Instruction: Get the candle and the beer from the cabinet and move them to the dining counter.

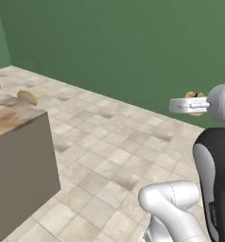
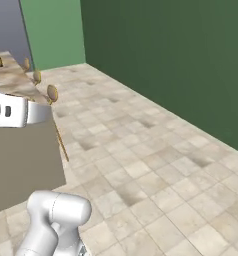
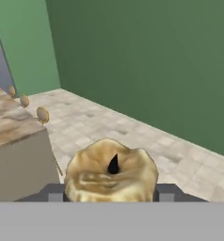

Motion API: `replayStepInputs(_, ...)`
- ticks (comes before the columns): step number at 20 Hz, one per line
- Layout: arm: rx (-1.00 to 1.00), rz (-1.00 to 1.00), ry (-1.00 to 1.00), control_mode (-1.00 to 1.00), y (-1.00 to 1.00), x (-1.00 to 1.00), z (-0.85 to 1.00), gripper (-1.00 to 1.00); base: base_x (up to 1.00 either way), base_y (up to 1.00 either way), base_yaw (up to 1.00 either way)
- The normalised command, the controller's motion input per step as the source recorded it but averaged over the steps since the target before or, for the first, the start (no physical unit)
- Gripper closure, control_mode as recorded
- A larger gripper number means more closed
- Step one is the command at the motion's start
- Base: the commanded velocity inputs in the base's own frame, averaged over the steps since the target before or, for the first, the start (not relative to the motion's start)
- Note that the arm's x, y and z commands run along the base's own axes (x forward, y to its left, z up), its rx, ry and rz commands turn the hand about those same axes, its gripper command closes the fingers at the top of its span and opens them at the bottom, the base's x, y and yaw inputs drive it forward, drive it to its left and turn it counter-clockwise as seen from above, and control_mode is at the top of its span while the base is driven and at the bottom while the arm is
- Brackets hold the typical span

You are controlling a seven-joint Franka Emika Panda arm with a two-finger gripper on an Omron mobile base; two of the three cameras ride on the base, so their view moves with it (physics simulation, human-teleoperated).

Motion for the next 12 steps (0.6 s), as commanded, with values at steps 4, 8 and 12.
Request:
replayStepInputs(4, 0.0, 0.0, 0.0, 1.0, 0.0, 0.0, 0.0, 1.0, 0.57, -1.0, 0.35)
replayStepInputs(8, 0.0, 0.0, 0.0, 1.0, 0.0, 0.0, 0.0, 1.0, 0.82, -1.0, 0.32)
replayStepInputs(12, 0.0, 0.0, 0.0, 1.0, 0.0, 0.0, 0.0, 1.0, 0.9, -1.0, 0.34)
